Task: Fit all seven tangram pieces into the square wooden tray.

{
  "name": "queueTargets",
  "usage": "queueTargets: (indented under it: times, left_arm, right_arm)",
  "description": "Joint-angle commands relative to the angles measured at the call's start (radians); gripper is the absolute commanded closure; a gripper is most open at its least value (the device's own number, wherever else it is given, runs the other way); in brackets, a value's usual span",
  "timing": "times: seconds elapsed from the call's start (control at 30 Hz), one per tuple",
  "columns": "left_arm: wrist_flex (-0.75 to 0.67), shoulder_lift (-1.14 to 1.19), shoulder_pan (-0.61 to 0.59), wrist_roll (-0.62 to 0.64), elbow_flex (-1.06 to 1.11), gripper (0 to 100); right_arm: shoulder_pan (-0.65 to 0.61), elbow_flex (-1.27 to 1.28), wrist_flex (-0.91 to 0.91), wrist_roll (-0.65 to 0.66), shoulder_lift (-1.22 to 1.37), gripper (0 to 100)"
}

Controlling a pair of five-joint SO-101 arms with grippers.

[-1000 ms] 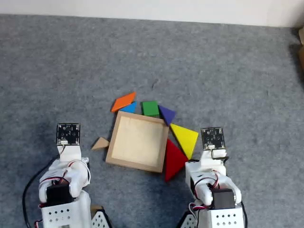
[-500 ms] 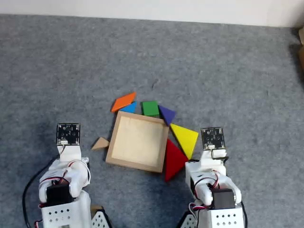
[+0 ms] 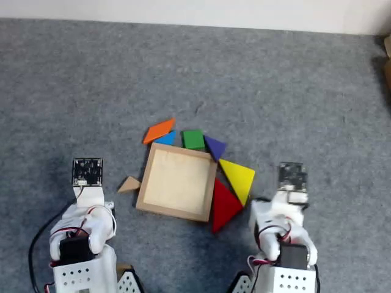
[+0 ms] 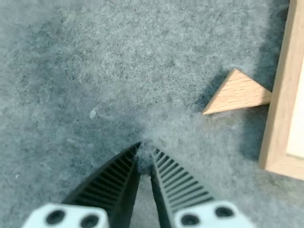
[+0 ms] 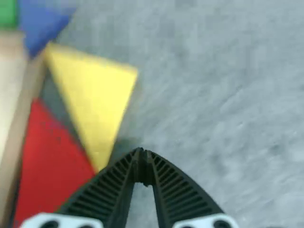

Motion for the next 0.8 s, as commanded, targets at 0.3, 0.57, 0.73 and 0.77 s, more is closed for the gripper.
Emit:
queueTargets:
  times: [0.3,0.57,0.73,0.77]
  left_arm:
    - [-0.150,0.002,-0.101,-0.204,-0.035,95]
    - [-0.071,0.002,-0.168,-0.201,-0.041,73]
    - [-0.069,0.002,-0.171,-0.204,-0.041,73]
    - [-0.069,0.002,-0.171,-0.204,-0.041,73]
  right_arm:
    - [0.028,-0.375,-0.038,0.181,0.191,93.7]
    - [-0.105,-0.754,0.085,0.181,0.699,76.2]
    - [-0.219,-0.866,0.085,0.180,0.944,62.3]
    - [-0.237,-0.877,0.085,0.180,0.990,61.3]
